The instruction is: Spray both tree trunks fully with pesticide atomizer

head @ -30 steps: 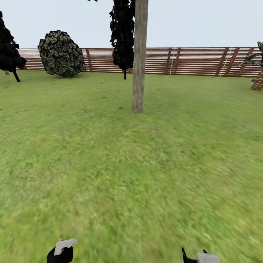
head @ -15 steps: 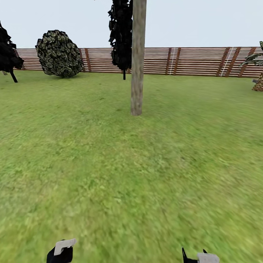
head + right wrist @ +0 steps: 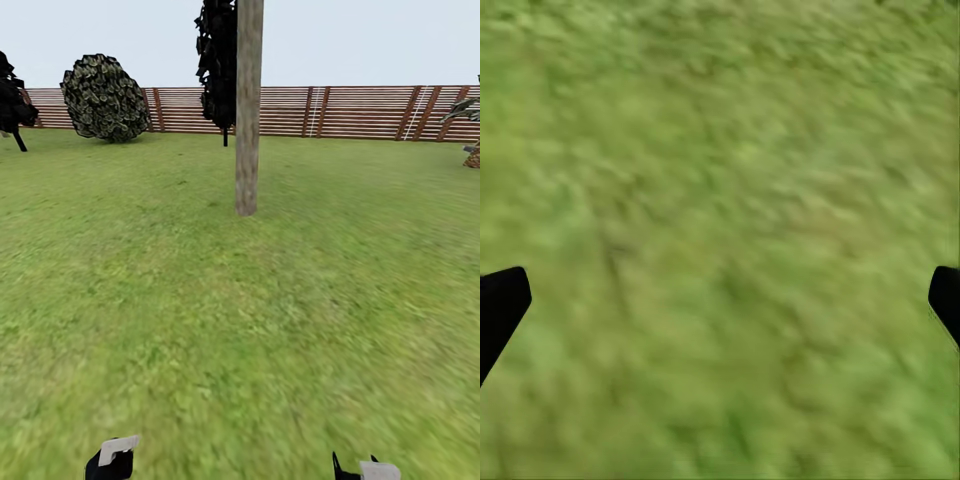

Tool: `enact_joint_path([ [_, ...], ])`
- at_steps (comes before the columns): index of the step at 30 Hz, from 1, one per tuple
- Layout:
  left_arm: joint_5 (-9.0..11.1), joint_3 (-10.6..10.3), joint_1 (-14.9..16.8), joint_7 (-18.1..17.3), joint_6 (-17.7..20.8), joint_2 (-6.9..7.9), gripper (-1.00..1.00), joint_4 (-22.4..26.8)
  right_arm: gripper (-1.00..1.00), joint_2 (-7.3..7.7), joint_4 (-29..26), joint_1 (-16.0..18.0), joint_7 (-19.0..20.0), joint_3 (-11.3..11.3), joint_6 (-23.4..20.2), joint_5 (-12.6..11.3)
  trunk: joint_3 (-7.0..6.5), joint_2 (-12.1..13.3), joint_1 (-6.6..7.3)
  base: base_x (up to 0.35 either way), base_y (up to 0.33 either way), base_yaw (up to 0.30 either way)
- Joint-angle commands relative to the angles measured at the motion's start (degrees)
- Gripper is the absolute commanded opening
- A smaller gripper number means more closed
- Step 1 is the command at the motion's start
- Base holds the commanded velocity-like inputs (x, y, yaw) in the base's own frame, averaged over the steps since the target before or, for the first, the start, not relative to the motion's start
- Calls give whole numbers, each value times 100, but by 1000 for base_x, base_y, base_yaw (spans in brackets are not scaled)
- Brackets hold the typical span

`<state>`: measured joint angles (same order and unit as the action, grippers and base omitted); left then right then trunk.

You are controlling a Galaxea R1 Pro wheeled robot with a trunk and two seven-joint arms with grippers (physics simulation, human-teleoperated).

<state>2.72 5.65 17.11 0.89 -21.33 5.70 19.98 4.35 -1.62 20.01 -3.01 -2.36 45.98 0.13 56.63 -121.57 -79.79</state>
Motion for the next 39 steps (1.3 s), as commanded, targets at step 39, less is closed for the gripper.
enact_joint_path([
  [39,27,-11,3,5,-20,-26,-100,-3,100,-80,9,3,3,-25,10,8,5,-1,-2,338,-23,0],
])
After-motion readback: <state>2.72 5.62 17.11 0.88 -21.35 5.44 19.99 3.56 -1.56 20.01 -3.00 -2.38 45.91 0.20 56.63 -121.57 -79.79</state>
